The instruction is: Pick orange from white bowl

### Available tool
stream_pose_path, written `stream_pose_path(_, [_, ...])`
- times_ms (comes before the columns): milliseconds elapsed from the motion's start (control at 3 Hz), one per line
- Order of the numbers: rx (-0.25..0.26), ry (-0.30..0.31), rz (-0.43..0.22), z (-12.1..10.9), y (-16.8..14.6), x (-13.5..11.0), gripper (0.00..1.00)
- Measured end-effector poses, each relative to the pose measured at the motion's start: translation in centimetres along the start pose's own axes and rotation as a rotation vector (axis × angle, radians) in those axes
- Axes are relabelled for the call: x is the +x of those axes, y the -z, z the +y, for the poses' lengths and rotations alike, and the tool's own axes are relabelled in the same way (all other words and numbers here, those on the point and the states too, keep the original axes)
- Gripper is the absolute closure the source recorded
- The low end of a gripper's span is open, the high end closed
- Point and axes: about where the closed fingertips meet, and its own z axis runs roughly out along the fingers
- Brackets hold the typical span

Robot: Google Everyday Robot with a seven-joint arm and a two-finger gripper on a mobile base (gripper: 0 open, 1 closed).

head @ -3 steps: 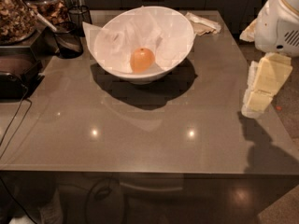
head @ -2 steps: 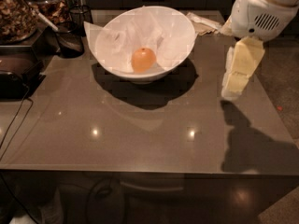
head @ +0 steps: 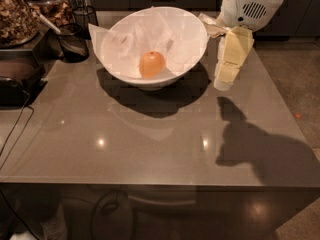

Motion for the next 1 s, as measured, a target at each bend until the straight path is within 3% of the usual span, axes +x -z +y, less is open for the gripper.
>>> stream_pose_path(333, [0.003, -0.010, -0.026, -1.7, -0.8, -1.5, 0.00])
stream_pose_path(1000, [-0.026, -0.005, -0.062, -7.1, -3.3, -6.8, 0.00])
